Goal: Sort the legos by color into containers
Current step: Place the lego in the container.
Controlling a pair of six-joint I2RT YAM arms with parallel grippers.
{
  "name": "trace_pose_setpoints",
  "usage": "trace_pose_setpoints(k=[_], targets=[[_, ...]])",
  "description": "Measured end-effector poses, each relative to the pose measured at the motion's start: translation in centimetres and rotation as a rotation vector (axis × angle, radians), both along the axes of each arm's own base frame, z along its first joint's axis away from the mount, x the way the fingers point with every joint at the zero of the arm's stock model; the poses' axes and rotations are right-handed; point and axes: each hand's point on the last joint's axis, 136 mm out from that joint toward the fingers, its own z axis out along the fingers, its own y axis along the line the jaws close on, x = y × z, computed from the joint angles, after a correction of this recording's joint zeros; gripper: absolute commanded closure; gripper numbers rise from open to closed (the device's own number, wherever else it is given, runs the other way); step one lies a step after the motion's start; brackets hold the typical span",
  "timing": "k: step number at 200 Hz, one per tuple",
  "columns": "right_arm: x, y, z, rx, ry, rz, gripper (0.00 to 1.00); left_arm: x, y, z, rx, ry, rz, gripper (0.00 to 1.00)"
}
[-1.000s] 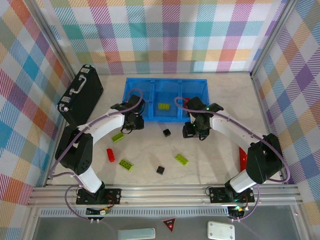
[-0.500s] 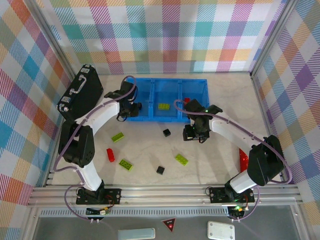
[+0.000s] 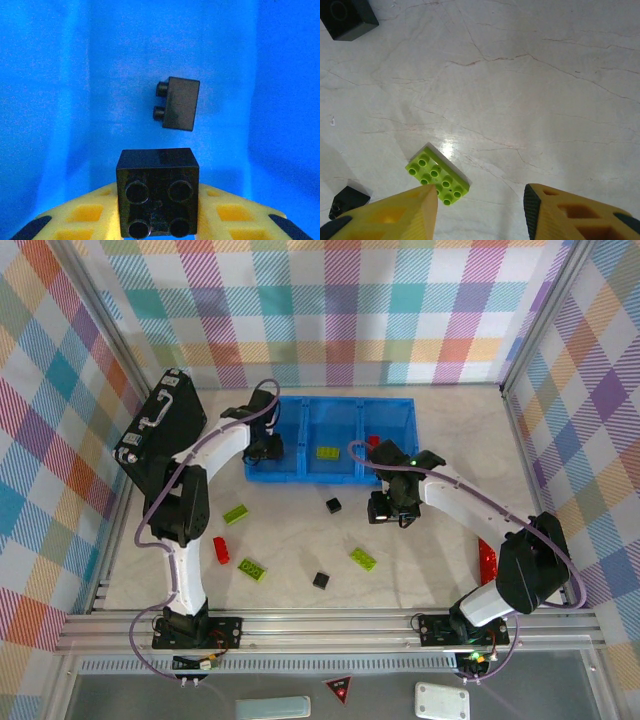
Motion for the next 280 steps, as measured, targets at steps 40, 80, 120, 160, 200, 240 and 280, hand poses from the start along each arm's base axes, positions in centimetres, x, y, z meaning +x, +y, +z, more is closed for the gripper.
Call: trace_pose_setpoints(k=[40,80,120,160,200,240,280], targets=[[-0.1,0.0,0.0,-0.004,0.001,0.003,0.49,0.1,-0.2,-1.9,0.008,0.038,-0.01,0.66],[-0.1,0.0,0.0,-0.004,0.001,0.004,0.49,-0.1,-0.2,-3.7,0.014,0.075,-0.012,0.65],[-0.2,0.0,0.0,-0.006,0.003,0.004,0.49,-0.9,-0.3,-4.8,0.005,0.106,-0.022,0.64],[-0.3,0.2,0.0,-0.005,0.004,0.009,0.49,-1.4,-0.4,-5.6,-0.003,0.114,-0.021,0.61],[-0.5,0.4,0.0,-0.005,0.005,0.01,0.49,-1.5,-0.5,-5.7,-0.011,0.108,-0.025,0.57],[-0.6,0.4,0.0,-0.007,0.007,0.014,0.49,-1.9,-0.5,-5.6,-0.016,0.115,-0.018,0.54],[-0.7,0.5,0.0,-0.007,0.007,0.018,0.49,-2.2,-0.5,-4.7,-0.026,0.112,-0.011,0.52]])
